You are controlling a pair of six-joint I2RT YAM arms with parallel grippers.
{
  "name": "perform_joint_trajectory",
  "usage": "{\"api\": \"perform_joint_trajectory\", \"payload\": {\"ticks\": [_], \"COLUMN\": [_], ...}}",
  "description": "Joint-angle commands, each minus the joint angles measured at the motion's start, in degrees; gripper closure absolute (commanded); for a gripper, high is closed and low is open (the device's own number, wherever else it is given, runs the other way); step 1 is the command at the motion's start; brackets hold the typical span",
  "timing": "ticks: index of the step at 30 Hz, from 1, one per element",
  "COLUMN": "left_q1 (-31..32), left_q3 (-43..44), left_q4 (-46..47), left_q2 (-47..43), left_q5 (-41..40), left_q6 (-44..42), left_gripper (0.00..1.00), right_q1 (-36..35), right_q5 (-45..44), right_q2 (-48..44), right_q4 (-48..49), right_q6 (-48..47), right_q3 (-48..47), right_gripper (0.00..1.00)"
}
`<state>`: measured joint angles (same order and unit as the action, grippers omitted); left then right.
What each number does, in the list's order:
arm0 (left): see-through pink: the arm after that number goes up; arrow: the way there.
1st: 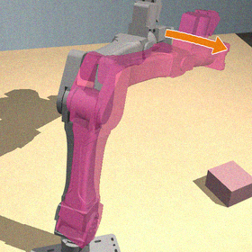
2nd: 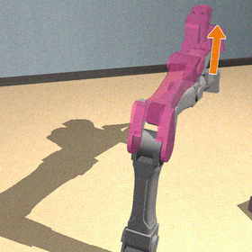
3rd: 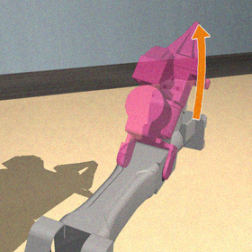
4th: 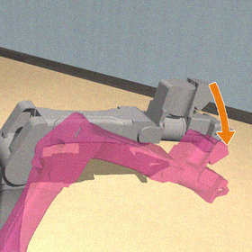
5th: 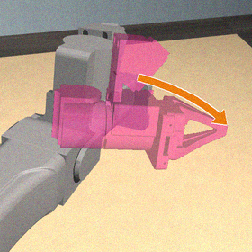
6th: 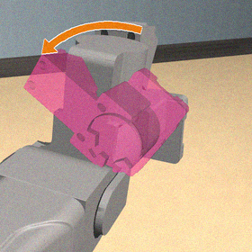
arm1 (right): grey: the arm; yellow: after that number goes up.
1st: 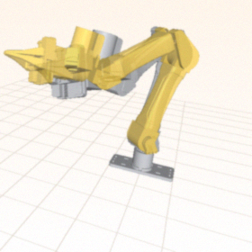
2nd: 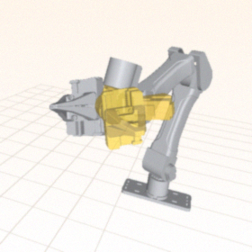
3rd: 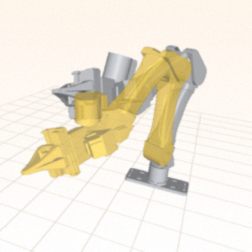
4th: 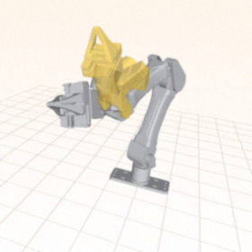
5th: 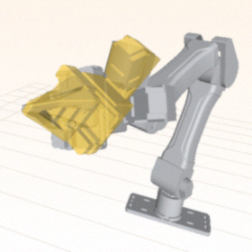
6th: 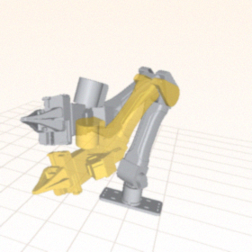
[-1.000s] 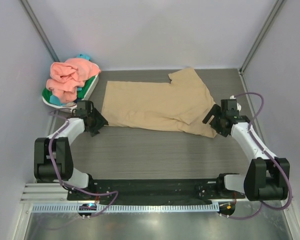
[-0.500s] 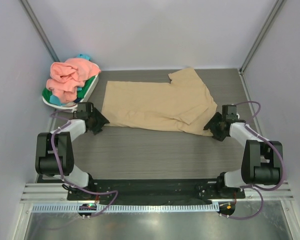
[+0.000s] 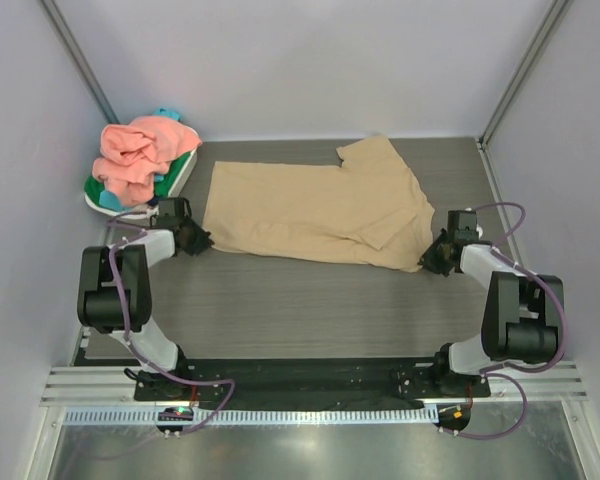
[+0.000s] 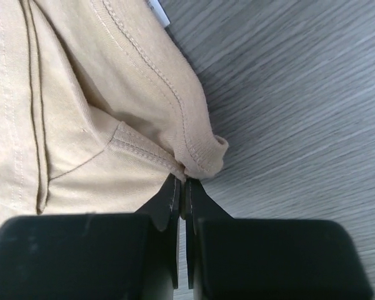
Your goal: Fold and stack the t-shirts
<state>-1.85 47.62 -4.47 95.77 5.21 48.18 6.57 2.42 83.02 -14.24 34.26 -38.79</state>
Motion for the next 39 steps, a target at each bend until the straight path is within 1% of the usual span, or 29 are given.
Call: {"api": "perform_joint_trajectory", "payload": {"ticks": [1,2,4,5,6,7,8,9,10,12,13,14,15,16,19,20,22,26,27,29,30,31,32,33,34,35,36,38,39], "left_q1": [-0.18,-0.26,-0.26,-0.26,-0.18,-0.17,-0.35,-0.79,-0.96,-1.14,-1.14,-1.14,-1.05,-1.05,-1.14,-1.05,-1.05,-1.05,-1.05,-1.05,-1.05,-1.14,-0.62,-0.61,-0.53,-0.53,-0.53,-0.53,-0.53], "left_q3": [5.1,6.6,10.91,11.79,12.06,11.71,10.84,7.96,5.5,0.75,-4.06,-6.11,-8.13,-11.02,-14.3,-16.13,-17.46,-18.87,-19.31,-19.58,-19.58,-19.4,-19.66,-19.84,-19.75,-19.67,-19.23,-15.99,-14.67], "left_q4": [-5.0,-5.81,-9.39,-10.98,-12.3,-15.01,-16.52,-17.75,-17.68,-16.02,-15.4,-14.96,-14.35,-14.43,-16.0,-16.53,-17.94,-21.28,-22.59,-24.09,-26.01,-27.16,-27.95,-28.05,-28.22,-28.14,-28.14,-28.57,-29.01], "left_q2": [1.8,0.84,-3.55,-5.57,-7.5,-11.7,-13.31,-14.98,-17.34,-20.17,-21.22,-23.58,-24.48,-25.7,-29.92,-32.29,-34.41,-39.59,-41.43,-43.46,-45.65,-46.71,-47.94,-48.91,-50.75,-51.46,-51.99,-52.87,-52.79], "left_q5": [-1.62,-0.04,-0.55,-2.9,-4.32,-6.77,-8.1,-8.55,-8.03,-6.11,-5.57,-5.56,-3.22,-2.84,-3.8,-3.98,-3.81,-4.16,-4.16,-4.07,-4.16,-4.16,-3.64,-2.5,-1.53,0.31,0.5,-0.02,-0.72], "left_q6": [-1.78,-1.52,-0.9,-0.9,-0.99,-0.99,-1.16,-1.34,-1.08,-0.2,0.85,1.21,1.56,1.74,2.09,2.52,2.79,3.23,3.41,3.41,3.5,3.58,4.37,4.9,5.95,6.22,6.31,4.3,3.16], "left_gripper": [1.0,1.0,1.0,1.0,1.0,1.0,1.0,1.0,1.0,1.0,1.0,1.0,1.0,1.0,1.0,1.0,1.0,1.0,0.99,0.95,0.89,0.84,0.76,0.59,0.53,0.48,0.45,0.4,0.36], "right_q1": [0.2,0.2,0.2,0.2,0.37,0.64,1.16,2.65,3.62,4.77,5.38,5.73,6.17,7.13,9.25,11.25,12.85,13.29,13.3,13.38,13.38,13.38,13.38,13.38,13.38,13.38,13.38,13.38,13.3], "right_q5": [1.62,2.67,1.98,-0.54,-1.61,-1.8,-1.71,-1.02,0.21,1.97,1.98,2.33,2.85,3.03,2.51,2.68,3.56,4.7,4.88,4.53,4.7,5.14,5.23,5.41,5.58,5.58,5.5,6.02,8.89], "right_q2": [1.0,1.96,0.83,-3.53,-5.83,-8.2,-10.23,-10.51,-10.51,-11.38,-11.91,-12.53,-13.58,-14.37,-18.68,-19.73,-22.71,-25.8,-26.42,-28.17,-28.88,-29.58,-31.15,-32.13,-33.09,-34.93,-35.56,-36.26,-35.74], "right_q4": [0.01,-3.22,-6.4,-6.94,-7.12,-7.64,-8.43,-9.65,-10.88,-10.99,-10.55,-10.46,-10.54,-10.89,-12.82,-13.09,-14.67,-17.48,-17.84,-18.98,-19.33,-20.2,-21.0,-21.53,-21.79,-21.88,-21.71,-20.49,-16.3], "right_q6": [0.98,0.55,0.11,0.63,0.98,1.33,1.51,1.68,1.69,1.86,2.04,2.13,1.95,1.95,1.34,1.16,0.72,2.47,2.74,2.83,3.09,3.27,4.57,5.11,5.46,5.73,5.38,4.24,3.28], "right_q3": [-4.09,-9.94,-15.86,-18.58,-18.96,-18.61,-16.69,-15.19,-11.09,-6.5,-4.3,-1.24,-0.16,0.81,3.1,4.06,4.77,4.6,4.6,4.86,4.95,4.69,4.42,4.25,3.9,3.37,2.67,-0.32,-1.11], "right_gripper": [0.99,0.99,0.99,0.99,0.99,0.99,0.99,0.99,0.99,0.99,0.99,0.99,0.99,0.99,0.99,0.99,0.99,0.98,0.87,0.78,0.62,0.49,0.31,0.25,0.2,0.13,0.13,0.13,0.13]}}
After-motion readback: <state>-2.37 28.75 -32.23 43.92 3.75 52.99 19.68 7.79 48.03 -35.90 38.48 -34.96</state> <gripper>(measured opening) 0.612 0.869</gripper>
